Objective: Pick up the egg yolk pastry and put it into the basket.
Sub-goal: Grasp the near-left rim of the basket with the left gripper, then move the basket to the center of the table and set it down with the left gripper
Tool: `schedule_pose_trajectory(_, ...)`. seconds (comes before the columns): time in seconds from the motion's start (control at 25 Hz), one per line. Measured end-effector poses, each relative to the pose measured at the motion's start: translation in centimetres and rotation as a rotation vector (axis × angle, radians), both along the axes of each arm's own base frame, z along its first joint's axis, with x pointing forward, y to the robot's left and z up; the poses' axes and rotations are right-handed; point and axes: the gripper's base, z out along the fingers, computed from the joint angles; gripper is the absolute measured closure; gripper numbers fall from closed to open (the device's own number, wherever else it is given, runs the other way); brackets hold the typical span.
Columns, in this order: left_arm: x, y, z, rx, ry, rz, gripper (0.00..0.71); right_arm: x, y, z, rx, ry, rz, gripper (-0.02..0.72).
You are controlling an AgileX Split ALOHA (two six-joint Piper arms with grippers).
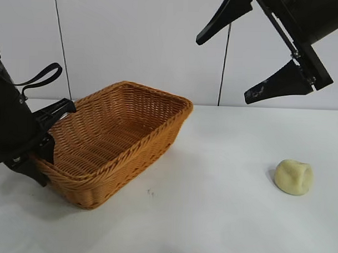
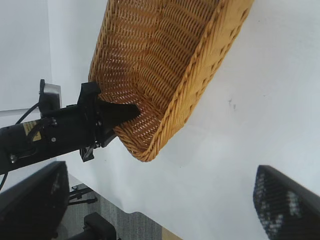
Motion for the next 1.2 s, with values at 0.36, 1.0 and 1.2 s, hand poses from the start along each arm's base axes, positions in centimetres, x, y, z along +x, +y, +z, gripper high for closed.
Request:
schedule_pose_trajectory(0.36,1.2,0.0,1.8,-0.023,0.007,-0.033,0.602,0.0,0.0,0.0,0.0,0.0,0.0,0.01)
schedule_pose_trajectory(1.0,5.9,1.3,4.8,-0.011,-0.027,-0.467,0.602,0.0,0.0,0.0,0.0,0.001,0.001,0.01)
schedule_pose_trajectory(1.2,7.4,0.8,5.4,0.004,-0.034,-0.654,0.602,0.0,0.0,0.0,0.0,0.001,0.001,0.01)
